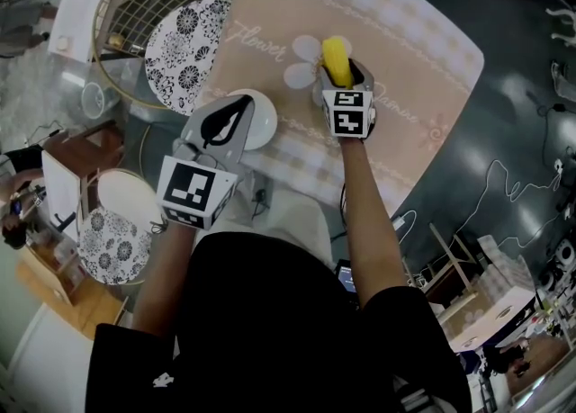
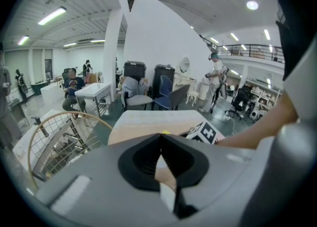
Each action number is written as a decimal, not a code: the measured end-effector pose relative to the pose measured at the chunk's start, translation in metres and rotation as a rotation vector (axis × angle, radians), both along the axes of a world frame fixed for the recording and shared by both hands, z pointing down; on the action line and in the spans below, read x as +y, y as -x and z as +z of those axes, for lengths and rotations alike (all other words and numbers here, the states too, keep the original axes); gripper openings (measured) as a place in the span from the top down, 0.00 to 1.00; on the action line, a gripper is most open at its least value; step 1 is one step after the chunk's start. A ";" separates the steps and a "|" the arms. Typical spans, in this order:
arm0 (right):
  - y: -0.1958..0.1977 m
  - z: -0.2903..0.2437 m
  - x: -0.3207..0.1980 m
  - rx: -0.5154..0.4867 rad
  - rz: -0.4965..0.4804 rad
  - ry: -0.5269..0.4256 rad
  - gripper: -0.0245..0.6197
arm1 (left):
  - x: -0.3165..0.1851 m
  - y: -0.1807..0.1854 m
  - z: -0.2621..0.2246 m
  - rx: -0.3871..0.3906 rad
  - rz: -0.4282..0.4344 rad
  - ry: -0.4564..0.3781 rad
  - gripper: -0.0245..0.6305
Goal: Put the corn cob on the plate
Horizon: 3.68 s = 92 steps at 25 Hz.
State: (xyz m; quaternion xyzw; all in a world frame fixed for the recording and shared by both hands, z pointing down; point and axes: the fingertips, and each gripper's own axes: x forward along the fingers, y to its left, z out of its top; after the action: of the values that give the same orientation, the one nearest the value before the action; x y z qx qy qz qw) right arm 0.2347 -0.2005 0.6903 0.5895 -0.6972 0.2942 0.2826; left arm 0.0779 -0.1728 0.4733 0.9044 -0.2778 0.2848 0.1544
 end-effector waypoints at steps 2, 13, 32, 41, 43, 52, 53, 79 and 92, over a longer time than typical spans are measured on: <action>-0.001 0.000 0.000 0.008 0.005 -0.005 0.56 | 0.000 0.000 0.000 -0.001 0.003 -0.001 0.96; -0.007 0.001 0.002 0.000 0.025 -0.030 0.57 | 0.001 0.011 0.000 -0.012 -0.017 -0.003 0.96; 0.010 -0.024 0.006 -0.008 0.004 -0.067 0.58 | 0.001 0.039 -0.005 -0.005 -0.050 -0.012 0.95; 0.043 -0.037 0.018 -0.008 -0.048 -0.068 0.57 | 0.005 0.058 -0.011 0.019 -0.066 -0.021 0.95; 0.050 -0.039 0.022 -0.013 -0.050 -0.064 0.57 | 0.007 0.065 -0.013 0.022 -0.075 -0.022 0.95; 0.108 -0.043 0.038 -0.030 -0.161 -0.045 0.57 | 0.012 0.097 -0.016 0.031 -0.127 -0.024 0.96; 0.117 -0.044 0.040 -0.033 -0.180 -0.044 0.57 | 0.013 0.100 -0.017 0.032 -0.131 -0.024 0.96; 0.236 -0.033 0.064 -0.029 -0.549 0.009 0.58 | 0.023 0.150 0.000 0.014 -0.229 0.002 0.95; 0.249 -0.017 0.068 0.006 -0.636 0.061 0.58 | 0.025 0.163 0.004 0.004 -0.258 0.014 0.96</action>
State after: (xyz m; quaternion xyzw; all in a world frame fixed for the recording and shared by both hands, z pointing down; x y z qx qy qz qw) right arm -0.0148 -0.1322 0.6728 0.3343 -0.8366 0.2101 0.3798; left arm -0.0849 -0.1478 0.4775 0.8604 -0.3897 0.2629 0.1969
